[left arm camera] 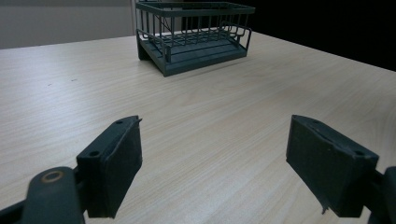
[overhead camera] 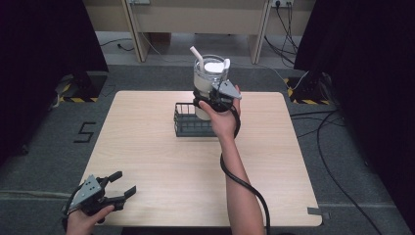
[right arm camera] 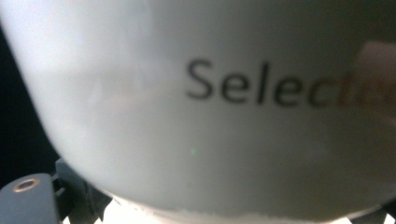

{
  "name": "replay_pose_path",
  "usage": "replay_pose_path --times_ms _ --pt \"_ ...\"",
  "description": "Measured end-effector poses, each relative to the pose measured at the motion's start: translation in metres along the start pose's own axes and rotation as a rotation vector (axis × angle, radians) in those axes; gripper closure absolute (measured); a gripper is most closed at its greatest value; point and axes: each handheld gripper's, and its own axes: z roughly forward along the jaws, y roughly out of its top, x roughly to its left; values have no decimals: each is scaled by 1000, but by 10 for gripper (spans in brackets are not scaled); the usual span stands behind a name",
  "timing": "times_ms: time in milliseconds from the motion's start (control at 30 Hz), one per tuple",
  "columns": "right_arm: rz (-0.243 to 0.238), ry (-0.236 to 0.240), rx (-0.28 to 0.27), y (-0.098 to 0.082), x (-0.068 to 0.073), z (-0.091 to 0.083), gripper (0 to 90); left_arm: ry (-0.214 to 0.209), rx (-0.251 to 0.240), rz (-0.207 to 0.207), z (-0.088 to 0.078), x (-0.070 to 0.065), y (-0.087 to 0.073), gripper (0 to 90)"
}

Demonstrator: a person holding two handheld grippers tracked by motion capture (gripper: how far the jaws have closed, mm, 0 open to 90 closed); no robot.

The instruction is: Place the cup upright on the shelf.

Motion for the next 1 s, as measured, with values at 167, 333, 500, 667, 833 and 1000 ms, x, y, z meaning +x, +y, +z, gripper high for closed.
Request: replay_pose_path --times_ms 167,333,500,667,833,1000 --pt "-4 -5 4 0 -2 4 106 1 0 -1 0 0 0 176" --pt "-3 -10 9 -1 -4 7 106 1 0 0 0 0 0 175" --pt "1 -14 8 -1 -5 11 106 1 -1 -1 0 0 0 176" --pt "2 -17 11 -1 -6 15 106 -1 -5 -1 0 0 0 175" --pt "2 -21 20 -4 -7 19 106 0 -5 -2 0 0 0 176" --pt "8 -25 32 -8 -7 22 106 -1 -6 -2 0 0 0 175"
